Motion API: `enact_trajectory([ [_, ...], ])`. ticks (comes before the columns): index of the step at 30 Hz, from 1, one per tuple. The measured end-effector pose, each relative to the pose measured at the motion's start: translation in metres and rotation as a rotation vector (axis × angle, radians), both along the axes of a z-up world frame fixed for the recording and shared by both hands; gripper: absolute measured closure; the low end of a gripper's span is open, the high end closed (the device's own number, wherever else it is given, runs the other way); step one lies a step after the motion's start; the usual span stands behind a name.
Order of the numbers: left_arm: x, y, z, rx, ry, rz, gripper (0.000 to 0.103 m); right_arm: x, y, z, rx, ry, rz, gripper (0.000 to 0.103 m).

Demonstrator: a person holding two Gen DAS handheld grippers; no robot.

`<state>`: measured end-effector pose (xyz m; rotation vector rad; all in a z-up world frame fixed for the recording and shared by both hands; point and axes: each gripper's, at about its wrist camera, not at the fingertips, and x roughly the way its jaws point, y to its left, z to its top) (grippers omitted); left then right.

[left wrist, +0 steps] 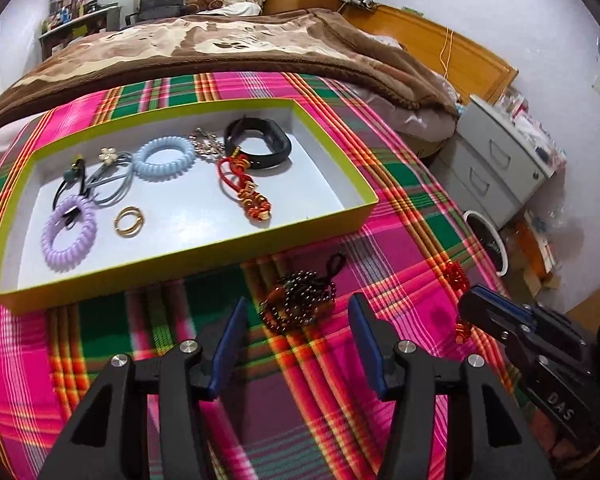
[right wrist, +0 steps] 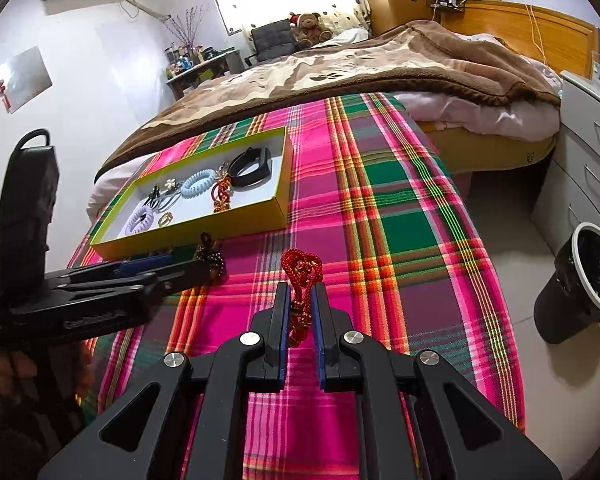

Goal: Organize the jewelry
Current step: 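Grasp the dark beaded bracelet with the left tool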

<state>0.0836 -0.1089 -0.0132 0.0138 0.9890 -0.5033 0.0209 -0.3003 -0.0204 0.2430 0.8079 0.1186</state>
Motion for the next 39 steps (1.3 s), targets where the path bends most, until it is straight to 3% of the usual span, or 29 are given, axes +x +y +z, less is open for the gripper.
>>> enact_trajectory([
  [13,0.004,-0.02,-0.008,0.116,-0.053,-0.002,0.048,0.0,-0.003,0.0,-0.009,-0.006,-0.011,0.093],
  [16,0.002,-0.022,-0.008,0.145,-0.071,-0.006,0.053,0.0,-0.003,0.0,-0.013,-0.005,-0.014,0.093],
  [20,0.003,-0.017,-0.007,0.132,-0.066,0.002,0.064,0.0,-0.004,0.0,-0.018,-0.002,-0.018,0.093],
  [25,0.002,-0.013,-0.006,0.126,-0.067,0.009,0.07,0.0,-0.002,0.001,-0.028,-0.003,-0.019,0.093],
  [39,-0.005,-0.001,0.005,0.069,-0.087,0.019,0.072,-0.003,0.002,0.006,-0.045,-0.014,-0.025,0.093],
])
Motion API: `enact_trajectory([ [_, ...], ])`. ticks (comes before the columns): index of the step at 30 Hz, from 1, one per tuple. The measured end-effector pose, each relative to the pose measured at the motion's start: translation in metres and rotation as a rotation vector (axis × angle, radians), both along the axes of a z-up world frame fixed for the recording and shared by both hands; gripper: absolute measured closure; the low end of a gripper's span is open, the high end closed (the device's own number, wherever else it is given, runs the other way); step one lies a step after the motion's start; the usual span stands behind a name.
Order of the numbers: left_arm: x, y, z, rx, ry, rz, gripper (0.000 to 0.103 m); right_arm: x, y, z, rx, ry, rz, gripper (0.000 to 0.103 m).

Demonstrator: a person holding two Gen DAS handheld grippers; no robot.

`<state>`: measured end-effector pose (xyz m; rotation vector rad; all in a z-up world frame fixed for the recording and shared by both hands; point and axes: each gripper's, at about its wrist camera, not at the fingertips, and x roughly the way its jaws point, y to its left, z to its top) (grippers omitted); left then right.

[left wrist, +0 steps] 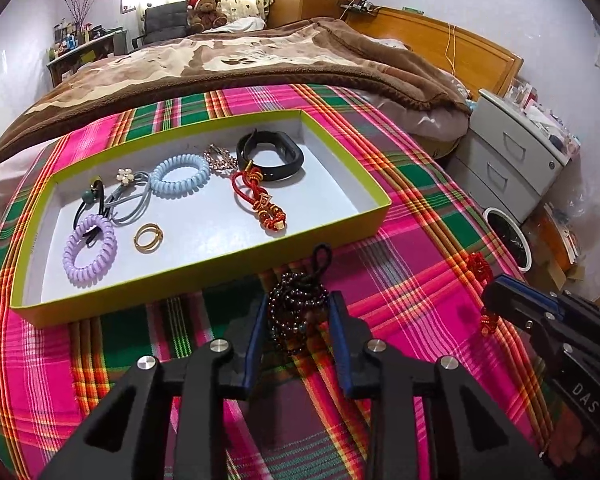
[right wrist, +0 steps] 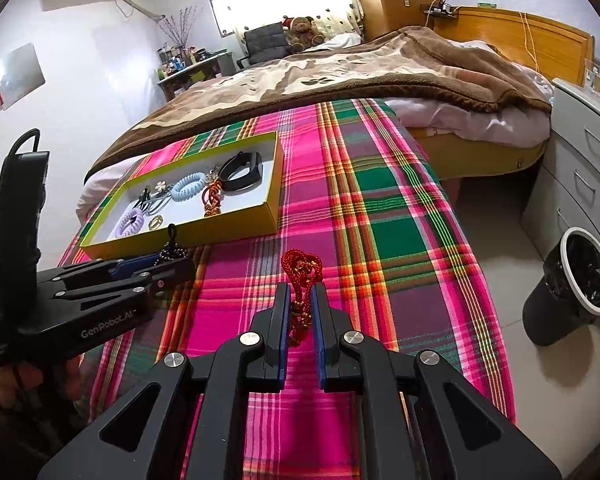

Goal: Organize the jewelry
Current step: 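Grasp the dark beaded bracelet with the left tool, then lower the beaded bracelet and red earrings into the tray and open both tools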

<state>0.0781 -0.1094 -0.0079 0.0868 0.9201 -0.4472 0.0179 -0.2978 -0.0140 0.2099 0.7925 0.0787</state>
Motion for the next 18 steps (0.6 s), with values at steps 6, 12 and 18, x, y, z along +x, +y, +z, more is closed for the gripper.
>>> enact_trajectory([
  [6,-0.005,0.011,0.009,-0.021,-0.015,0.013,0.072,-0.001,0.005,0.007,-0.004,-0.018,0.007,0.093],
  [12,-0.007,0.028,0.028,-0.033,-0.064,0.045,0.072,0.003,0.011,0.018,-0.007,-0.048,0.023,0.093],
  [18,-0.005,0.046,0.042,-0.035,-0.102,0.08,0.072,0.013,0.024,0.03,-0.01,-0.074,0.063,0.093],
])
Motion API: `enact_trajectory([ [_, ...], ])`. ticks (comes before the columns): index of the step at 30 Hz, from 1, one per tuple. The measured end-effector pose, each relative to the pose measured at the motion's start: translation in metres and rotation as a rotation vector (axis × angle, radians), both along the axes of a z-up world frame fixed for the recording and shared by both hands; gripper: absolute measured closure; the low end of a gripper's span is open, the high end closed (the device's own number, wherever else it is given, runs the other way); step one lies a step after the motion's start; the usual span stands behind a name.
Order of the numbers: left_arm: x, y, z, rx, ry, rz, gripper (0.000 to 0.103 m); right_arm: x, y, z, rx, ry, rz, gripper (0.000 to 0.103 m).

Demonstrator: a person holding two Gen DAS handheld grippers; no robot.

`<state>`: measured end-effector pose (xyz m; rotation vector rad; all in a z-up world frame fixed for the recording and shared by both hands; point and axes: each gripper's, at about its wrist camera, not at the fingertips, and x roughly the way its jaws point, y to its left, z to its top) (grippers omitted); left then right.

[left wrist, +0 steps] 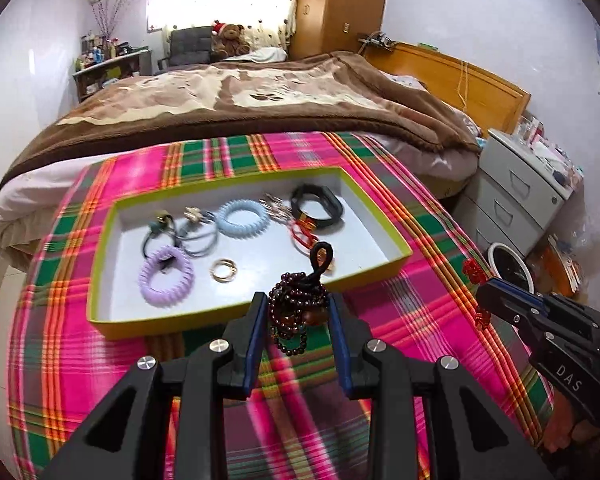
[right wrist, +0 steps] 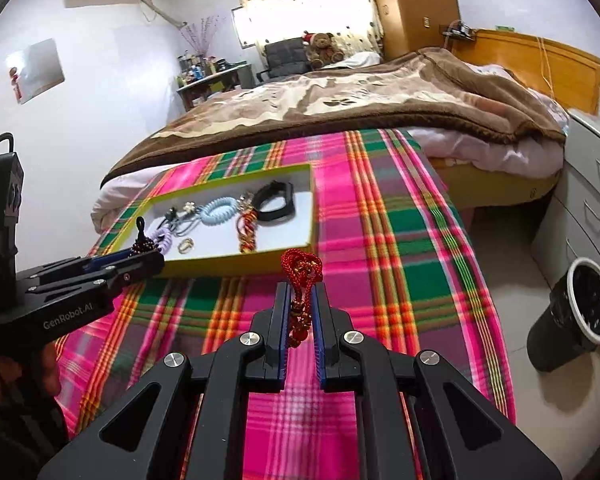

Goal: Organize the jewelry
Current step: 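Lower the beaded bracelet and red earrings into the tray and open both tools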

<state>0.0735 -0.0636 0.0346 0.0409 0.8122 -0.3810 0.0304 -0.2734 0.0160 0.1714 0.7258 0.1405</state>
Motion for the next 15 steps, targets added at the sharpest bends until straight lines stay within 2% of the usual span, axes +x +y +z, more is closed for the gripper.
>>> enact_trajectory([
  [8,0.017,0.022,0.007,-0.007,-0.008,0.032,0.072,0.03,0.015,0.015,-0.001,-0.026,0.054,0.093],
  [15,0.04,0.033,0.003,-0.035,0.019,0.059,0.072,0.068,0.023,0.01,-0.012,0.012,0.086,0.093],
])
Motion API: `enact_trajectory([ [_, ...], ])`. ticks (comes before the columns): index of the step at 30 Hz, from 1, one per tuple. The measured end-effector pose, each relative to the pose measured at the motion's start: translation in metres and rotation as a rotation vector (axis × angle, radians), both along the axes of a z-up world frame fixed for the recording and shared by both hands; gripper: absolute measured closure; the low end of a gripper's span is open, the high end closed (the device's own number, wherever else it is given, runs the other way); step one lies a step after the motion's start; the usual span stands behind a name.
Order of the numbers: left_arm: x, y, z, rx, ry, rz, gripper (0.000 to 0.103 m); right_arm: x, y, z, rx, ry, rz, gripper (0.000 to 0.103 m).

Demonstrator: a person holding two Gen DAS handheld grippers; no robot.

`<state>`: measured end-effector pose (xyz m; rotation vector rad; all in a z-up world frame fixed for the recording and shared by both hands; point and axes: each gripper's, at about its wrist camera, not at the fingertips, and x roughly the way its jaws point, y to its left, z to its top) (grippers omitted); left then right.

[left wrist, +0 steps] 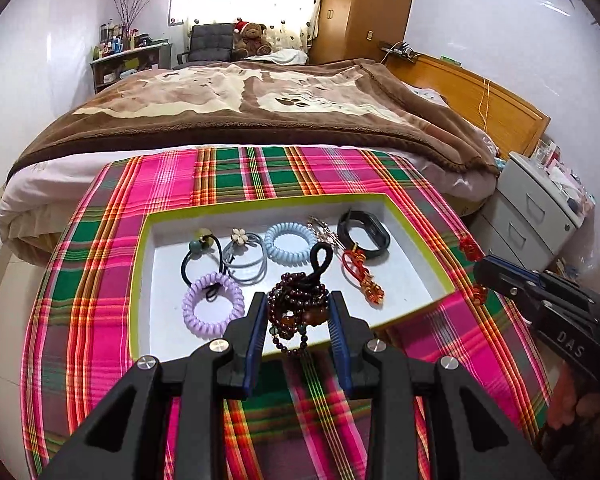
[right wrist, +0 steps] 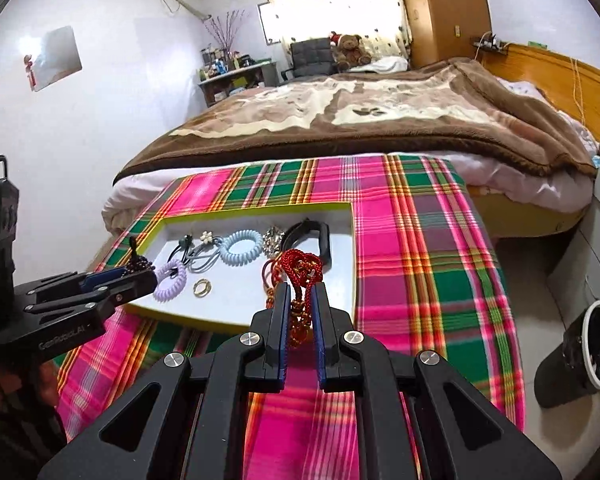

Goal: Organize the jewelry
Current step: 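Lower the beaded bracelet and red earrings into the tray and open both tools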

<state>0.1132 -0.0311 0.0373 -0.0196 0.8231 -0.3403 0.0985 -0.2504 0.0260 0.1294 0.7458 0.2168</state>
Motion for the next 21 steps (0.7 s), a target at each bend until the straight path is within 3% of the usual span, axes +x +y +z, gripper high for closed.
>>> enact_trajectory([
  [9,0.024,-0.006,-0.017,-0.022,0.061,-0.009,0.071,0.035,0.005,-0.02,0.003,0.071,0.023,0.093],
  [21,0.039,-0.018,-0.043,0.033,0.115,-0.015,0.071,0.054,0.012,-0.045,-0.055,0.14,0.037,0.093],
])
